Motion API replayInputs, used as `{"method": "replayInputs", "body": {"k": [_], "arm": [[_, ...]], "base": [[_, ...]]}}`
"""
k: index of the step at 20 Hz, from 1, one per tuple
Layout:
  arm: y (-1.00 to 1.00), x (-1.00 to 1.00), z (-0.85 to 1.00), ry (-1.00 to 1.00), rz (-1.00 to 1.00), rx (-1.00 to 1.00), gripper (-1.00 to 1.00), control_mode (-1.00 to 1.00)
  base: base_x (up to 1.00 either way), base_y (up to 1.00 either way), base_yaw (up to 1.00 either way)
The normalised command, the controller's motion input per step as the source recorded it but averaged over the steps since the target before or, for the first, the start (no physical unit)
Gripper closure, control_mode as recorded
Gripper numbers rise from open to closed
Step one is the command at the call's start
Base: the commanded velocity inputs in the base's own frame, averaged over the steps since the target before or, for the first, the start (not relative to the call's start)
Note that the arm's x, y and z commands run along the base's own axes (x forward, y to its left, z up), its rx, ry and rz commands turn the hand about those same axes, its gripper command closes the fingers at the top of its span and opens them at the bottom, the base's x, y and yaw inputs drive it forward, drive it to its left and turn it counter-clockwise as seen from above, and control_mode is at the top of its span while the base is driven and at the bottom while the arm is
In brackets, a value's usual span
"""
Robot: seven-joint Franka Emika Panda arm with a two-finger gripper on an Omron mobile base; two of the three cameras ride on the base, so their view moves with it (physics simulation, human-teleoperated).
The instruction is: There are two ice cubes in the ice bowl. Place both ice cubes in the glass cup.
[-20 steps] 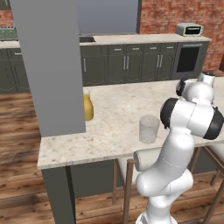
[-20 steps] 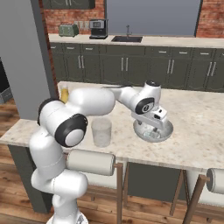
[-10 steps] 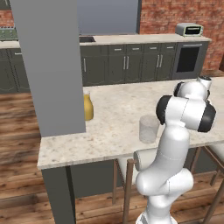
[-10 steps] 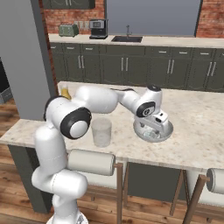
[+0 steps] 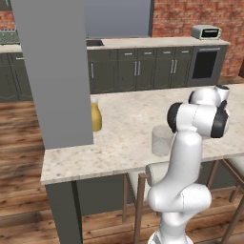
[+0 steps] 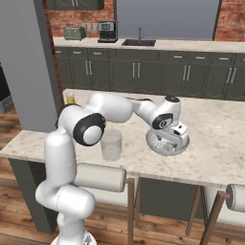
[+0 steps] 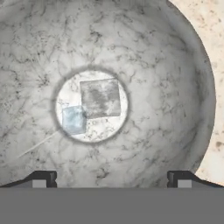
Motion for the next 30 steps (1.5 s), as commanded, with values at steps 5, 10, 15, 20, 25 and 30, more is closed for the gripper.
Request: {"method": "replayInputs", "body": {"k": [5,10,15,20,25,30], "arm": [[-0.02,0.26,-0.17,0.04,0.0,0.0,-1.0,-1.0],[0.0,0.08,-0.25,0.07,0.0,0.0,-1.0,-1.0],[0.0,0.01,-0.35,0.06,0.0,0.0,-1.0,-1.0],[0.0,0.17,-0.2,0.0,0.0,0.0,-1.0,-1.0],[0.0,0.4,-0.01,0.0,0.0,0.0,-1.0,-1.0],[0.0,0.4,-0.02,0.0,0.0,0.0,-1.0,-1.0]], "base": [[0.0,0.0,0.0],[0.0,0.0,0.0],[0.0,0.0,0.0],[0.0,0.0,0.0],[0.0,0.0,0.0],[0.0,0.0,0.0]]}}
